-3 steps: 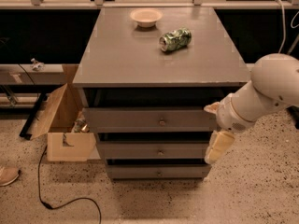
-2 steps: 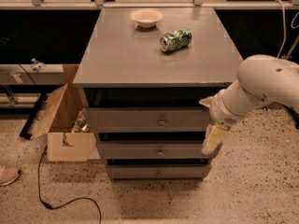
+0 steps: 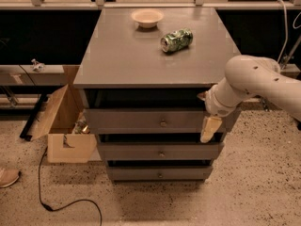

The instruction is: Open top drawer

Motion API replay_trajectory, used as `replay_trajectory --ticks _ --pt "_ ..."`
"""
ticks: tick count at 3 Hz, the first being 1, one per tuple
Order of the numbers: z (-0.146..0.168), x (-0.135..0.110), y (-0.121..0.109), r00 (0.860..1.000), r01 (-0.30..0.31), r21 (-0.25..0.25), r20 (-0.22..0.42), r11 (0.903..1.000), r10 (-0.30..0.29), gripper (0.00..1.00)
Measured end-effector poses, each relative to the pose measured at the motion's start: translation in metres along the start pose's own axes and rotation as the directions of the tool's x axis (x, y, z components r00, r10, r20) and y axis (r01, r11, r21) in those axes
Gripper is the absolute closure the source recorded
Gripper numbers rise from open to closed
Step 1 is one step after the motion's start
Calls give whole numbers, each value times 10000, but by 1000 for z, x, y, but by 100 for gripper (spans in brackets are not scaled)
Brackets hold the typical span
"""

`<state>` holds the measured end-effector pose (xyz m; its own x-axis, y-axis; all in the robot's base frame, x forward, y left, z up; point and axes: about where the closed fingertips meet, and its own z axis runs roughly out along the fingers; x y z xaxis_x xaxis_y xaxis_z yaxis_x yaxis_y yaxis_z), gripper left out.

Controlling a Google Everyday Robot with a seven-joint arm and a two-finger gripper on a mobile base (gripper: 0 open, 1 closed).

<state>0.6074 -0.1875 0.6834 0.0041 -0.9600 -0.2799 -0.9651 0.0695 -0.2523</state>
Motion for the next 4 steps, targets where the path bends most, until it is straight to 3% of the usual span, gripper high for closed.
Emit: replay_trajectory --ticks 1,2,3,4 --pt "23 13 -12 9997 -196 -201 -149 9996 193 0" --pt "46 34 -11 9973 -694 -518 -290 9962 680 19" --pt "44 45 0 9937 -1093 -418 -315 9931 1080 50" --pt "39 44 -2 9937 -1093 -418 -314 9931 1080 73"
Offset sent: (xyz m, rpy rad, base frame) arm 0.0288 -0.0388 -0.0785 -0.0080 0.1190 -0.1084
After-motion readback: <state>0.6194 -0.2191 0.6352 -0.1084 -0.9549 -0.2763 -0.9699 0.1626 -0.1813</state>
